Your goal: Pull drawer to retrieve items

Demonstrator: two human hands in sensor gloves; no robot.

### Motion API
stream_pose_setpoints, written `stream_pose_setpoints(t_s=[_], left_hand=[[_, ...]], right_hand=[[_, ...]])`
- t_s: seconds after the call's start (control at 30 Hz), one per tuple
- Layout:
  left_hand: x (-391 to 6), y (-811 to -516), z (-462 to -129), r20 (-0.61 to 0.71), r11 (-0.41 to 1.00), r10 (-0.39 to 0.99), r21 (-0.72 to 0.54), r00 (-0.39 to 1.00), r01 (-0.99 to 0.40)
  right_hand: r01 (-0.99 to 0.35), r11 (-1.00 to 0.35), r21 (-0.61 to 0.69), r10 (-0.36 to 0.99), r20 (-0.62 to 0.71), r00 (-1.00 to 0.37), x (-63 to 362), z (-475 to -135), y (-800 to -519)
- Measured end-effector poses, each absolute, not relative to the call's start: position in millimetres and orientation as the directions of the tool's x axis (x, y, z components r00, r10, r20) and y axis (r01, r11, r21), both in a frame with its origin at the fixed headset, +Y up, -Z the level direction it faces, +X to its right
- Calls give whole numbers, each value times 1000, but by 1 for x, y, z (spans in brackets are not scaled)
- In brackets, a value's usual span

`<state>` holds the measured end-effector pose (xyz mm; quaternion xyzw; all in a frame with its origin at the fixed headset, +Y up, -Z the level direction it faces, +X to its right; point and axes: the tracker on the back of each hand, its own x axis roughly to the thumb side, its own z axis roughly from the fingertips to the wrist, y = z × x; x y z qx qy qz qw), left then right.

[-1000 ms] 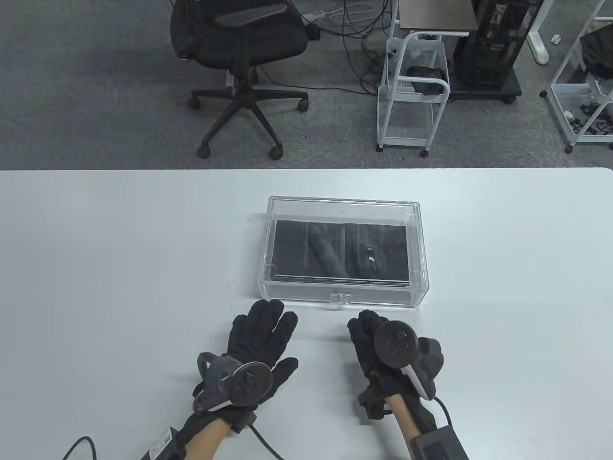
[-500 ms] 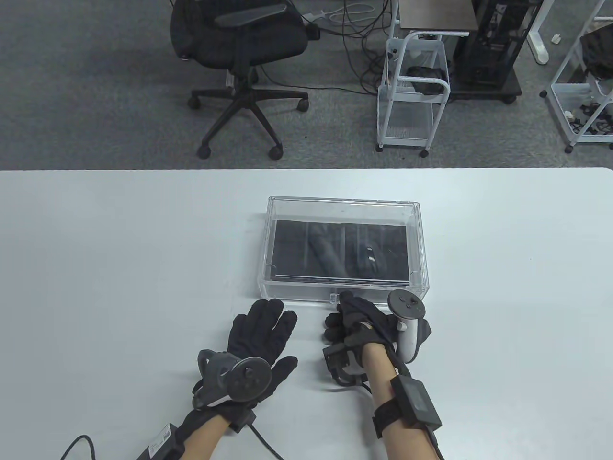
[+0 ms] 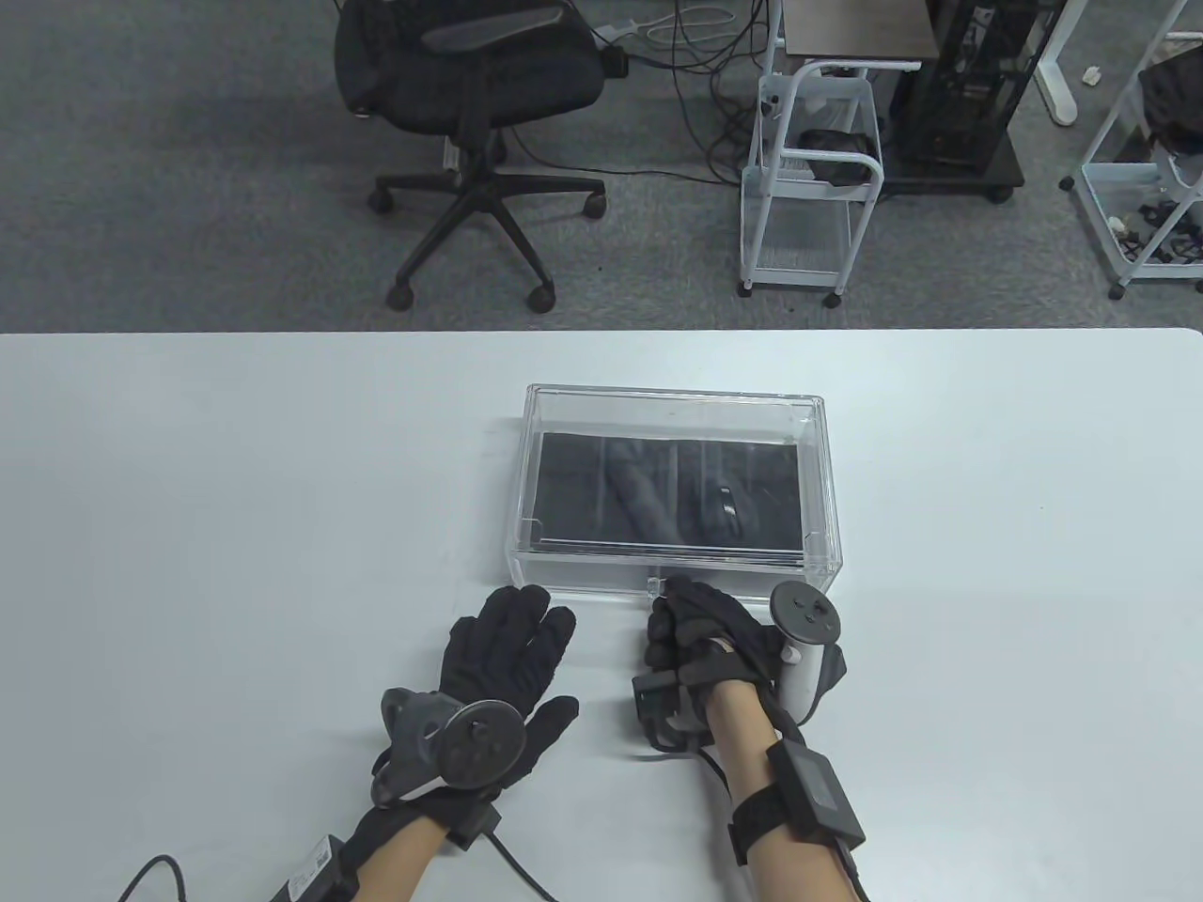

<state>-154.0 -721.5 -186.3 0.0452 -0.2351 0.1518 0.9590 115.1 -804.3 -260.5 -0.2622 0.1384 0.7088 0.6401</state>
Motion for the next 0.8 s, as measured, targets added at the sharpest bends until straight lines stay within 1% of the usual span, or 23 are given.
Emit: stream_pose_setpoints(t_s=[0.1, 0.2, 0.53, 0.67, 0.8], left_hand=[[-155, -720, -186, 460, 947, 275, 20, 845, -319], [-157, -717, -186, 451, 941, 286, 34, 846, -336], [-157, -716, -184, 462, 939, 280, 51, 842, -340], [-157, -716, -184, 467, 937, 283, 50, 837, -345], [-157, -716, -183, 471, 934, 288, 54, 834, -353]], right_hand=[[-983, -153, -98, 831, -551, -74, 117, -250, -803], [-977, -205, -57, 826, -545, -141, 119, -233, -799], [-973, -219, 72, 785, -580, -220, 116, -172, -791], [-968, -227, 109, 771, -587, -247, 118, -158, -789], [-962, -245, 118, 765, -586, -266, 120, -149, -787]])
